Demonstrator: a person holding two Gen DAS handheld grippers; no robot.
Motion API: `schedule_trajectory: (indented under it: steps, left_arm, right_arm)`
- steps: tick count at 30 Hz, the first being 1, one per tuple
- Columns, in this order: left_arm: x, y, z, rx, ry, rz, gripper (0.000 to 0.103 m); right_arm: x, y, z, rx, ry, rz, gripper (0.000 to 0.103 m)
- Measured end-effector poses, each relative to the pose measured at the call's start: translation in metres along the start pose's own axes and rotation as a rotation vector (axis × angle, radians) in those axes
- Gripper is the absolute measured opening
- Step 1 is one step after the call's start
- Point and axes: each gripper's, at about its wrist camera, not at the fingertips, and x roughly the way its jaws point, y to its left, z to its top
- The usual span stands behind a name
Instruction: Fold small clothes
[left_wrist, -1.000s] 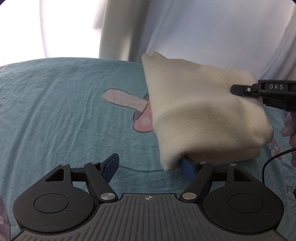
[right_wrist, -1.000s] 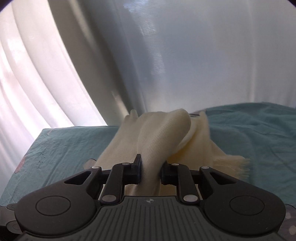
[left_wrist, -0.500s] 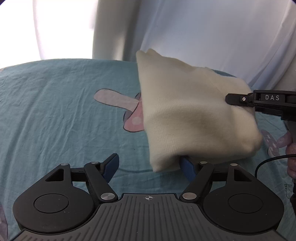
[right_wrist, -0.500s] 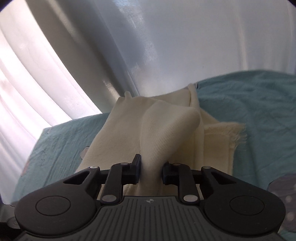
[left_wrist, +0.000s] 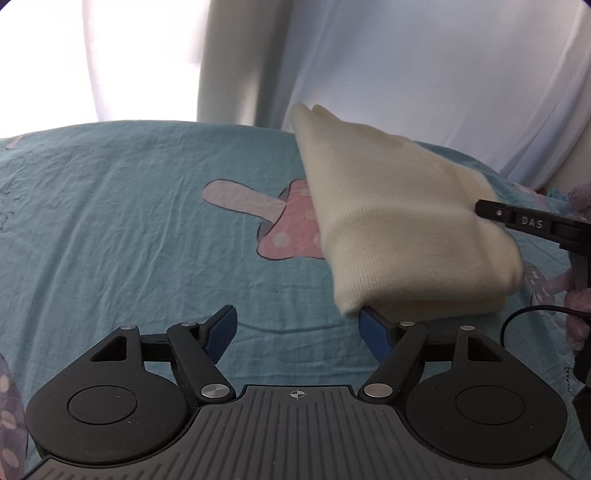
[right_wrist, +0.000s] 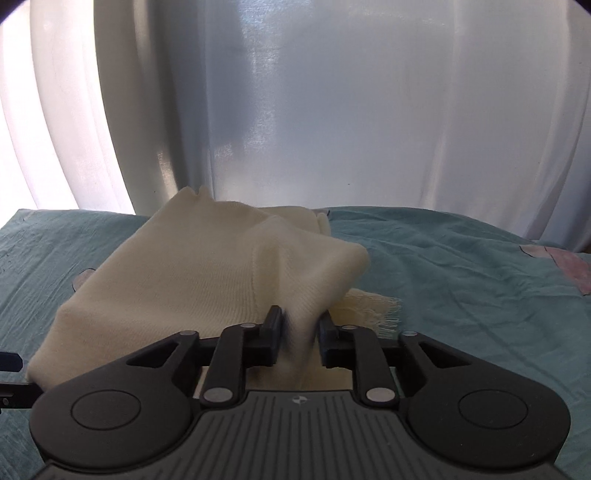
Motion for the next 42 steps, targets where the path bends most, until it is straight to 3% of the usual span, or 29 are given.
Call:
schedule_trajectory:
  steps: [3, 6, 10, 11, 13, 15, 23, 29, 34, 36, 40, 42]
  left_arm:
    - [-0.004, 0.006, -0.001, -0.028, -0.008, 0.015, 0.079]
    - [-0.007, 0.01, -0.004, -0.092, 0.001, 0.021, 0.079]
    - [-0.014, 0.008, -0.006, -0.14, 0.01, 0.029, 0.081]
    - [-0.015, 0.006, -0.007, -0.137, 0.008, 0.039, 0.082]
    - [-0.02, 0.0, -0.009, -0.124, 0.007, 0.065, 0.084]
    - [-0.023, -0.004, -0.011, -0.114, 0.013, 0.089, 0.085]
    - [-0.029, -0.016, -0.015, -0.096, 0.038, 0.159, 0.087]
    - [-0.026, -0.014, -0.004, -0.078, 0.03, 0.139, 0.091]
    - [-0.018, -0.001, 0.01, -0.088, 0.019, 0.07, 0.091]
    - [-0.014, 0.005, 0.015, -0.088, 0.019, 0.057, 0.091]
    - [-0.009, 0.016, 0.021, -0.078, 0.003, 0.007, 0.092]
    - [-0.005, 0.018, 0.022, -0.087, 0.003, -0.016, 0.092]
  right_arm:
    - [-0.031, 0.004, 0.002, 0.02, -0.068, -0.014, 0.025]
    - [-0.055, 0.028, -0.001, -0.017, -0.118, 0.111, 0.025]
    - [-0.049, 0.072, -0.016, -0.18, -0.091, 0.205, 0.024]
    - [-0.044, 0.078, -0.021, -0.214, -0.072, 0.207, 0.024]
    - [-0.028, 0.081, -0.033, -0.285, 0.0, 0.106, 0.022]
    - [-0.026, 0.068, -0.045, -0.303, -0.018, 0.086, 0.022]
    - [-0.031, 0.058, -0.04, -0.262, 0.019, 0.089, 0.017]
    - [-0.029, 0.051, -0.04, -0.231, 0.033, 0.113, 0.016]
    - [-0.033, 0.046, -0.042, -0.22, 0.038, 0.107, 0.011]
    - [-0.037, 0.044, -0.044, -0.213, 0.042, 0.094, 0.004]
    - [-0.06, 0.021, -0.052, -0.08, 0.032, 0.047, 0.0]
    - [-0.071, 0.0, -0.056, 0.083, 0.053, 0.057, 0.013]
